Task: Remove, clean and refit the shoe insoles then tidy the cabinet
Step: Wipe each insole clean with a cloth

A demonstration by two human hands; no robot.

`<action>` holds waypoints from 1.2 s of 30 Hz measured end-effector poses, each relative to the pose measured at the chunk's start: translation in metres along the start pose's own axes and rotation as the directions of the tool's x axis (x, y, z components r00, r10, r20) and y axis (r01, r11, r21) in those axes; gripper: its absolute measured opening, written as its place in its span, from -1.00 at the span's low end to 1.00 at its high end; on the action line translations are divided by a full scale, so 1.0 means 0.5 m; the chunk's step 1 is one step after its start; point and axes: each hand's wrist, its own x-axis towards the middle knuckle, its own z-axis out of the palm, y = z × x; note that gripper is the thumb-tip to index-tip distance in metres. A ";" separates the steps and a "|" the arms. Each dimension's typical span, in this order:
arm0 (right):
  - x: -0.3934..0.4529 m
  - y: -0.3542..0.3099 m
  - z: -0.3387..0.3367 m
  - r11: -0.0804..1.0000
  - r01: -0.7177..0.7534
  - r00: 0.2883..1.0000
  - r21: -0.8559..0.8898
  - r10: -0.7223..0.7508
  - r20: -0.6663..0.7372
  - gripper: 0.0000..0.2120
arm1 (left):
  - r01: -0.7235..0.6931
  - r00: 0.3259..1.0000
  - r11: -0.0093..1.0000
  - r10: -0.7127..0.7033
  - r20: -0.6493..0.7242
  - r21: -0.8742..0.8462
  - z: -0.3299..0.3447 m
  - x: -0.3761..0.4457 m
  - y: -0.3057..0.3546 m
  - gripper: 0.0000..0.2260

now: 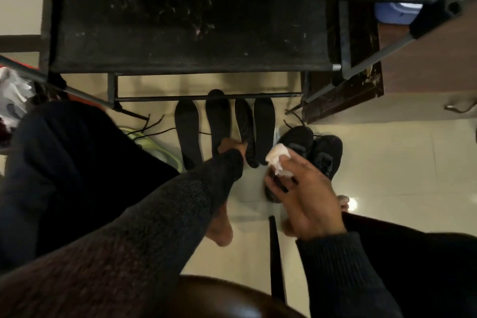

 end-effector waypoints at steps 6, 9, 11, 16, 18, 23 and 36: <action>-0.034 -0.001 0.018 0.996 0.080 0.994 -0.035 -0.083 -0.075 -0.72 | -0.067 0.984 0.998 0.067 0.164 -0.004 -0.168 -0.125 0.043 -0.81; -0.089 -0.019 0.030 0.985 0.160 0.986 -0.066 -0.162 -0.028 -0.74 | -0.138 0.964 0.988 0.118 0.237 0.069 -0.256 -0.276 0.060 -0.80; -0.128 -0.034 0.036 0.961 0.244 0.969 -0.126 -0.248 -0.014 -0.74 | -0.238 0.936 0.968 0.204 0.287 0.086 -0.301 -0.355 0.060 -0.82; -0.253 -0.048 0.037 0.846 0.515 0.857 -0.136 -0.511 0.066 -0.80 | -0.492 0.770 0.866 0.481 0.419 -0.090 -0.399 -0.536 0.019 -0.84; -0.314 -0.045 0.044 0.794 0.596 0.802 -0.119 -0.581 0.137 -0.81 | -0.604 0.640 0.767 0.629 0.441 -0.217 -0.435 -0.584 -0.022 -0.78; -0.409 -0.033 0.091 0.647 0.758 0.643 -0.087 -0.718 0.267 -0.80 | -0.727 0.467 0.565 0.824 0.321 -0.391 -0.475 -0.627 -0.084 -0.74; -0.348 -0.057 0.237 0.378 0.861 0.492 -0.339 -0.787 0.372 -0.82 | -0.523 0.485 0.429 0.860 0.157 -0.737 -0.487 -0.587 0.004 -0.73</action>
